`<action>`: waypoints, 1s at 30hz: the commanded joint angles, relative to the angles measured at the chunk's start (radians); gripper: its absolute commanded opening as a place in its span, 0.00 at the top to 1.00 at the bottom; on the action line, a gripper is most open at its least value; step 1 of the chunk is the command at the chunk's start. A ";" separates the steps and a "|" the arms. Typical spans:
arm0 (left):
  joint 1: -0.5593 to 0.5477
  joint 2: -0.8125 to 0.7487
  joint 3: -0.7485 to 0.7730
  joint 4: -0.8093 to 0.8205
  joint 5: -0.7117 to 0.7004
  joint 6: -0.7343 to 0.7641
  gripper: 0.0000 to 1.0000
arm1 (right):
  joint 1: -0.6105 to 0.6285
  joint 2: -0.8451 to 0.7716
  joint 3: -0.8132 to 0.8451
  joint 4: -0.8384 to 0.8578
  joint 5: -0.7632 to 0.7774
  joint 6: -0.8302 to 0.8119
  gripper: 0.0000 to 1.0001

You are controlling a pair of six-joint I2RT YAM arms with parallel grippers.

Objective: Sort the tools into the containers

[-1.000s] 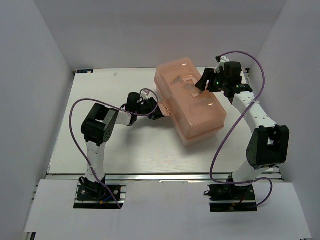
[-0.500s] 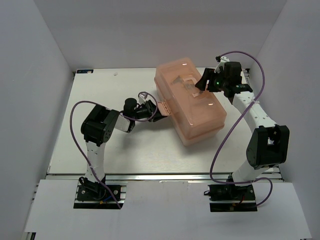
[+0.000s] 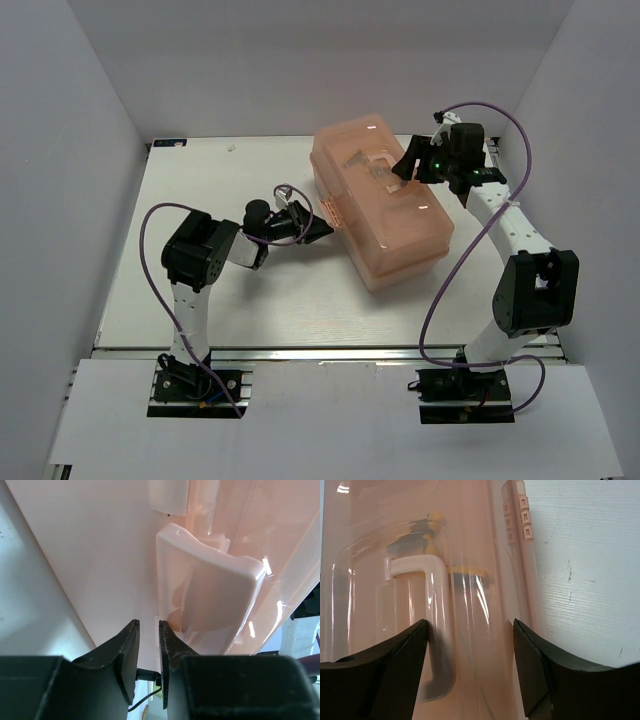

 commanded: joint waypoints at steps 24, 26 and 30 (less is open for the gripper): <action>-0.005 -0.264 0.184 -0.727 -0.109 0.439 0.76 | -0.006 0.108 -0.065 -0.262 0.105 0.018 0.70; -0.005 -0.272 0.196 -0.745 -0.110 0.448 0.76 | -0.006 0.108 -0.065 -0.262 0.105 0.016 0.70; -0.005 -0.277 0.209 -0.768 -0.110 0.462 0.76 | -0.008 0.110 -0.064 -0.262 0.107 0.016 0.70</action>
